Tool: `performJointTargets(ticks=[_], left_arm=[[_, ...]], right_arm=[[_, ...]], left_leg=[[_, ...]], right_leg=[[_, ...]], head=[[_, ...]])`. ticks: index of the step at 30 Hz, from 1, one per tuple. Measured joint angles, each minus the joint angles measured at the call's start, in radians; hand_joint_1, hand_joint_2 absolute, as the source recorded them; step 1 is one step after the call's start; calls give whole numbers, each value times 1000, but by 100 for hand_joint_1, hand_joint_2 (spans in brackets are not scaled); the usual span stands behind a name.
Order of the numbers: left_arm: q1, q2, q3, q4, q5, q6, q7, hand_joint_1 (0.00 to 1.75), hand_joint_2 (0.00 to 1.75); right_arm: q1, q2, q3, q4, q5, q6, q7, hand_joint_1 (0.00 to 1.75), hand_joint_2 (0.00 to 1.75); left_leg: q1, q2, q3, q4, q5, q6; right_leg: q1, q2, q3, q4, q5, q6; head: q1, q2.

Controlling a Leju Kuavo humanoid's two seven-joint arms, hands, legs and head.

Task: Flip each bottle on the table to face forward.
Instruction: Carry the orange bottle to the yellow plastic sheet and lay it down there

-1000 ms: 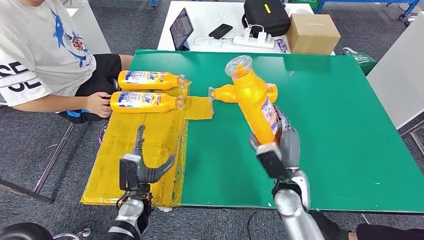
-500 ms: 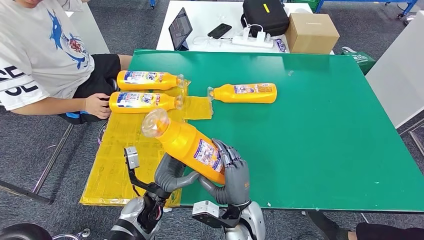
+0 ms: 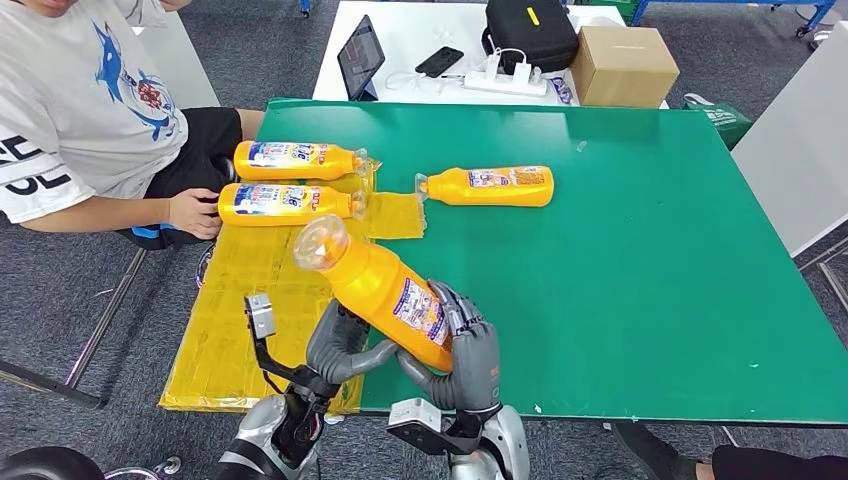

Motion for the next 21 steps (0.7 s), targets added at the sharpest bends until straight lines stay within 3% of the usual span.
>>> performJointTargets(ticks=[21], left_arm=[[24, 20, -2, -48, 56, -28, 12, 0, 175]], right_arm=[[-13, -1, 13, 123, -107, 0, 0, 175, 175]], left_leg=[[0, 0, 0, 0, 0, 0]], right_leg=[[0, 0, 0, 0, 0, 0]], head=[[0, 0]])
